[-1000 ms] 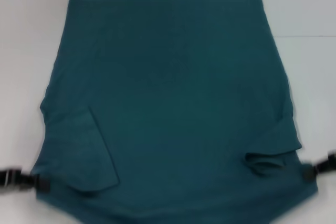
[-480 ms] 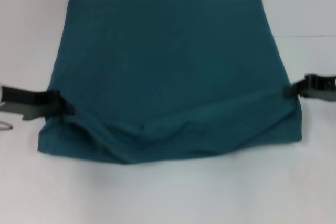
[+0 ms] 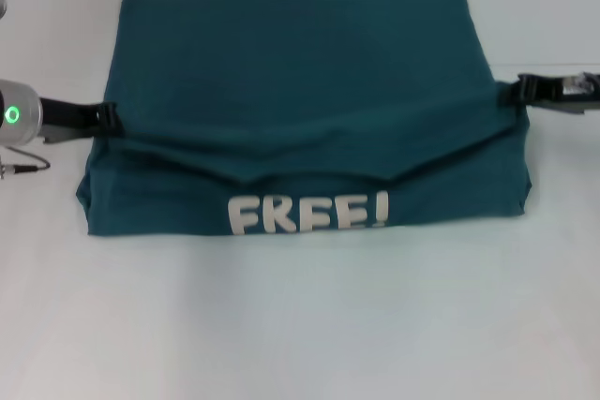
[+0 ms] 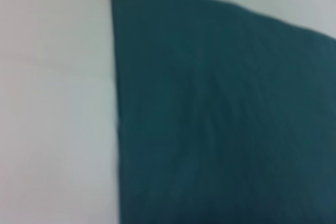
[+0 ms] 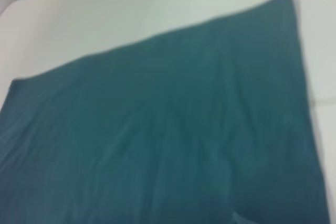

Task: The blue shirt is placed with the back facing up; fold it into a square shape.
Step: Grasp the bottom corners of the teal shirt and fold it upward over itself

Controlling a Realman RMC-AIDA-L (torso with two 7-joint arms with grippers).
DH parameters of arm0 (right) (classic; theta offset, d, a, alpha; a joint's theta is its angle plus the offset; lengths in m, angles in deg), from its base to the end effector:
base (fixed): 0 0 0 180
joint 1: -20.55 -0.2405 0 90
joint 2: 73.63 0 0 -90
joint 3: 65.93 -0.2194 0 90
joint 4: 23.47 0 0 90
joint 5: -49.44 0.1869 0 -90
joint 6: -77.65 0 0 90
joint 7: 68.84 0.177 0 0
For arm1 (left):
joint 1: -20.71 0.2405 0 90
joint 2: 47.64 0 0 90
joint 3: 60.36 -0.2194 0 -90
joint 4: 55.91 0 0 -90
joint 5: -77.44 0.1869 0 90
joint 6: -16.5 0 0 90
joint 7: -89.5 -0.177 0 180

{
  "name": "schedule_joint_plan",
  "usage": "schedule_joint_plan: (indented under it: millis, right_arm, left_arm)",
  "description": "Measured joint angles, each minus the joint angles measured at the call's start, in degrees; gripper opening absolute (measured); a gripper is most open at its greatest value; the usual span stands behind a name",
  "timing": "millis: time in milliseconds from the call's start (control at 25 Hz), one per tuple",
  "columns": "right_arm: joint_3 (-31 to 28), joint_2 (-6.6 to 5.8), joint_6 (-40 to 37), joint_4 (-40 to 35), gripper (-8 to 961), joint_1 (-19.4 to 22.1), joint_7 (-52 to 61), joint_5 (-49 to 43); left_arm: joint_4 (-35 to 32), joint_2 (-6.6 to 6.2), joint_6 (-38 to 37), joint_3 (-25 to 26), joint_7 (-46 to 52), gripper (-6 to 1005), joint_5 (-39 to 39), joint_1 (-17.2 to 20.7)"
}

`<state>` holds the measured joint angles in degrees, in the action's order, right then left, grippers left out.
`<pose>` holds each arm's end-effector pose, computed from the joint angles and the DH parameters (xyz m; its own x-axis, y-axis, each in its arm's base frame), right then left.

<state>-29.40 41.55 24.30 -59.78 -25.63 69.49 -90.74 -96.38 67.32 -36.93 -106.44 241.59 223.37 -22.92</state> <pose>0.2405 0.4296 0.0324 0.3402 -0.7440 -0.5751 -0.9249 -0.1544 -0.3474 -0.2559 0.4199 0.0328 0.2908 0.7988 0.5266 0.9084 -0.0576 -0.4142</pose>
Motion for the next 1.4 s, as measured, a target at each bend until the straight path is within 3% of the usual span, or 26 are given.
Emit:
schedule_joint_plan:
  millis: [280,560,1400]
  right_arm:
    - [4.8,1.26,12.7,2.2,59,-2.7,0.0,-0.3]
    - [9.4,1.39,23.4,6.9,71,-5.2,0.0,-0.3]
    - [13.8,2.17,33.5,9.0,106,-7.1,-0.6,-0.4]
  left_arm:
    - [3.8,0.81,13.9,-2.5,-0.1,16,3.2,-2.1]
    - [6.8,1.53,22.7,-2.7,-2.1,15,4.3,-3.3]
    - [9.8,2.29,29.8,-3.2,-3.7,16,4.4,-5.9]
